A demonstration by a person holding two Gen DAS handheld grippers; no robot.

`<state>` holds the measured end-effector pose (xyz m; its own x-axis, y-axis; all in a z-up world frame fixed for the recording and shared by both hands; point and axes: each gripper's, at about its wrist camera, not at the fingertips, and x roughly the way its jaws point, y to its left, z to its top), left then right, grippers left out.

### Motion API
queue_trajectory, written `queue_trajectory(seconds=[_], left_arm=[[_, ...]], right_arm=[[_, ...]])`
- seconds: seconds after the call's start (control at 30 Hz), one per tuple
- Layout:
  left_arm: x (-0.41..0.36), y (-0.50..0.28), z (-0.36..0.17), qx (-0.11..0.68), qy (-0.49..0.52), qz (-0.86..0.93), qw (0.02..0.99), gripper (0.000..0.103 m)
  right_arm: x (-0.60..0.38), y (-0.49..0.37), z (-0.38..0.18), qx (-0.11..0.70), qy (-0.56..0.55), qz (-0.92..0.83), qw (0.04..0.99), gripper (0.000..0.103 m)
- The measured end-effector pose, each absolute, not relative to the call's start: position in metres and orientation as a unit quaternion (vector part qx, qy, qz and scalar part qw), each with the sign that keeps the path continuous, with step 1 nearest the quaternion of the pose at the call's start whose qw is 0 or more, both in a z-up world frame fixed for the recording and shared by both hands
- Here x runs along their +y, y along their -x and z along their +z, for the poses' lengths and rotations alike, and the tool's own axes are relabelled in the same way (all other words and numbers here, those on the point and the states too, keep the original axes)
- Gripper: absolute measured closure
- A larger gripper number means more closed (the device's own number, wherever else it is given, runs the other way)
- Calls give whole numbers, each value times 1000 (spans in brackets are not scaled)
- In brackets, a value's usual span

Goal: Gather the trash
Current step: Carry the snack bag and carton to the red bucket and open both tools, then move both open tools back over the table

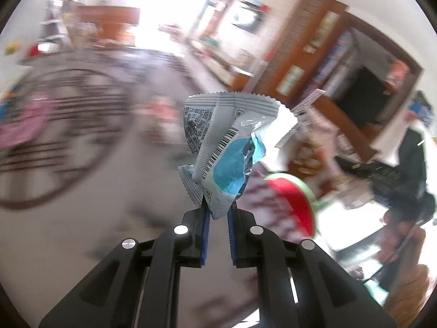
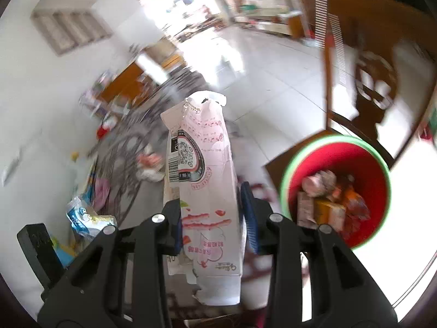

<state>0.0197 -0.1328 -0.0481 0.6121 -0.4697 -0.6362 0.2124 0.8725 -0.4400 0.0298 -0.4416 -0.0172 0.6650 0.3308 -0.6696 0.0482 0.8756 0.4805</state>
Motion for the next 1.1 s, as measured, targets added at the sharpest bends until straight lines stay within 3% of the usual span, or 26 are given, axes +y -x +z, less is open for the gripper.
queue_trajectory(seconds=[0.43,0.5,0.53,0.57,0.8,0.87,1.1], left_arm=[[-338,-93,-72,491,64,-388,777,91],[-350,-98,-77,495,43,-383,779,61],[-352,-99,-80,499,38,-377,780,36],[-349,-98,-82,496,42,-372,783,35],[-266,-72,-83,463,97,-300,828,35],[-228,-63,-80,454,106,-259,846,35],[-112,-32,-87,435,110,-134,884,35]], right_arm=[[-574,0,-83,392,-356,-66,846,66],[-584,2,-88,381,-358,-89,848,61],[-589,3,-90,373,-359,-106,849,46],[-592,3,-92,370,-360,-116,848,34],[-551,-17,-76,378,-312,-99,866,32],[-515,-33,-60,379,-284,-68,878,26],[-365,-98,-29,412,-199,79,886,20]])
